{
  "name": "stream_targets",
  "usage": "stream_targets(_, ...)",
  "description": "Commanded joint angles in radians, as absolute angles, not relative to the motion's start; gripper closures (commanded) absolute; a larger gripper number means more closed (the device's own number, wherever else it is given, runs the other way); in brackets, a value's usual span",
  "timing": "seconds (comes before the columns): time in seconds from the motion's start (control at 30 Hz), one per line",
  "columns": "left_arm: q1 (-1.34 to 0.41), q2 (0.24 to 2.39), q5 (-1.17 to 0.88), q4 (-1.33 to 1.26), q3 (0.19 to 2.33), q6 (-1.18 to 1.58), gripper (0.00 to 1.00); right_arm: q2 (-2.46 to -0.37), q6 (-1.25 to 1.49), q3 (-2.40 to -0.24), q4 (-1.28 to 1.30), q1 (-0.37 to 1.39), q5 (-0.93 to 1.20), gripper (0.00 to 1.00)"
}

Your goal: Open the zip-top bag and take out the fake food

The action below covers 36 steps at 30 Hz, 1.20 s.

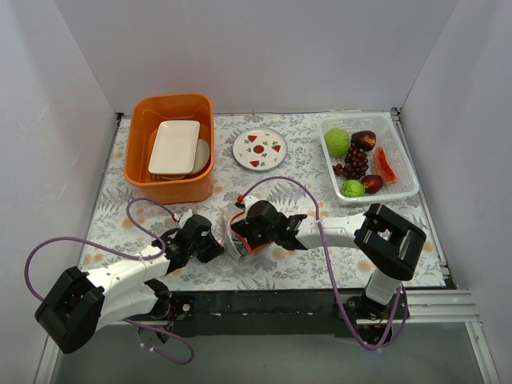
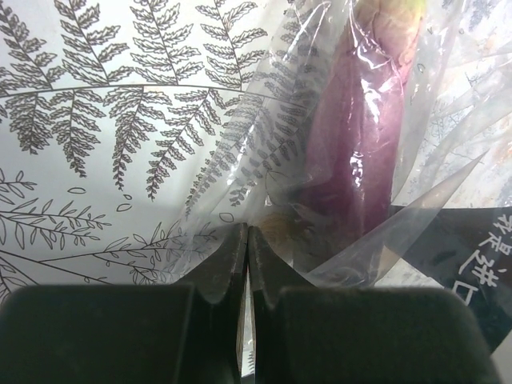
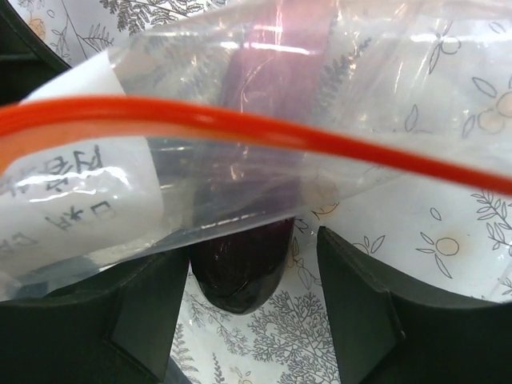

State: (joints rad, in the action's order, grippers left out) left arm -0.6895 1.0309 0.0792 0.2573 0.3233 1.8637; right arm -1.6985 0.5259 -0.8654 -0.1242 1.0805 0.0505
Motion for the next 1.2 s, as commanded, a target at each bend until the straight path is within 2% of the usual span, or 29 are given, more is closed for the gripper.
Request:
stream_targets(0.0,-0.693,1.063,0.140,0.373,0.307,1.841,1.00,-1.709,0.482,-0.883,-0.052,1.097,0.005,0.30)
stream_targets(0.17,-0.693,1.075,0.149,0.379,0.324,1.835,1.00,-1.759,0.474,-0.957,-0.014,1.124,-0.052,0.33)
stream_targets(0.23,-0.693,1.085,0.159,0.385,0.331,1.833,1.00,-1.767,0.472,-0.966,-0.002,1.129,-0.069,0.40)
stream_targets(0.3,-0.693,1.088,0.190,0.409,0.350,1.829,1.00,-1.741,0.476,-0.959,0.032,1.132,-0.095,0.52)
stream_targets(0.47,-0.693,1.098,0.300,0.477,0.417,1.789,1.00,-1.625,0.477,-0.948,0.100,1.129,-0.117,0.66)
stream_targets(0.6,-0.693,1.106,0.405,0.514,0.462,1.753,1.00,-1.577,0.483,-0.953,0.139,1.126,-0.088,0.69)
stream_targets(0.87,-0.693,1.075,0.472,0.537,0.499,1.724,1.00,-1.494,0.515,-0.940,0.163,1.075,0.001,0.70)
stream_targets(1.0,-0.693,1.042,0.483,0.529,0.509,1.707,1.00,-1.488,0.570,-0.905,0.088,1.016,0.168,0.72)
stream_targets(1.17,-0.712,1.008,0.512,0.512,0.502,1.697,1.00,-1.496,0.627,-0.897,0.029,0.988,0.254,0.74)
